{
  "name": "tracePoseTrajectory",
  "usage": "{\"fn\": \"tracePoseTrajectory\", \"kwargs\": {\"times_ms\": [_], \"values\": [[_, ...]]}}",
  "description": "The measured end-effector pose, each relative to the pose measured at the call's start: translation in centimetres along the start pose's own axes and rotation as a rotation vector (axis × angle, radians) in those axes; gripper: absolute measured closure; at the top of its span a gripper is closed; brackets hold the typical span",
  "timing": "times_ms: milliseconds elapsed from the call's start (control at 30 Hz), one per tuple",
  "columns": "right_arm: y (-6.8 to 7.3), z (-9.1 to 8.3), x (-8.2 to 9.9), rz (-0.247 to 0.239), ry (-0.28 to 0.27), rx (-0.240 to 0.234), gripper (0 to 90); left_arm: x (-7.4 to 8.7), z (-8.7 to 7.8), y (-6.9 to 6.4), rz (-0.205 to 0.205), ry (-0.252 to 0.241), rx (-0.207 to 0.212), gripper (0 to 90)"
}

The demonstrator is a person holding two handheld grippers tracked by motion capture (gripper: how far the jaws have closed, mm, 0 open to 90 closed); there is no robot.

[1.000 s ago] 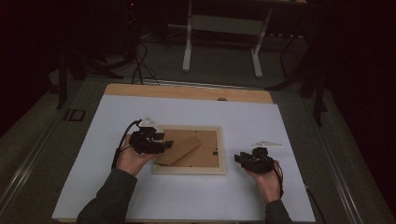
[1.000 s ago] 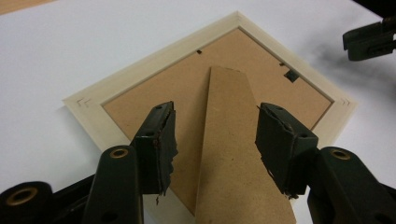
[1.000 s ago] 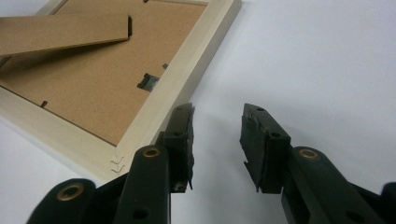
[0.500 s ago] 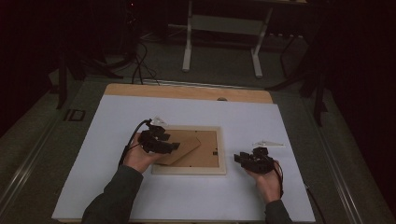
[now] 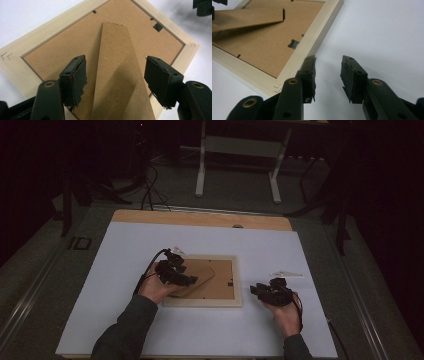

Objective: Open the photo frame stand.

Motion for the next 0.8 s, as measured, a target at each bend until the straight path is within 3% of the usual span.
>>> {"fn": "tracePoseTrajectory", "kwargs": {"times_ms": [567, 800], "values": [[-0.1, 0.0, 0.0, -0.001, 0.002, 0.003, 63.8, -0.7, 1.8, -1.1, 0.085, 0.131, -0.047, 38.1], [-0.1, 0.0, 0.0, 0.001, 0.001, 0.005, 63.7, -0.6, 2.8, -1.0, 0.071, 0.188, -0.056, 34.8]]}}
Point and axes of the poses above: each handheld gripper's, and its own axes: z roughly forward along the jaws, x roughly out of its underside, y roughly to its left, the point moved 4 cm from there along z, roughly forward along the jaws, and after that the axes turned 6 degrees about -z, right-handed, at the moved point
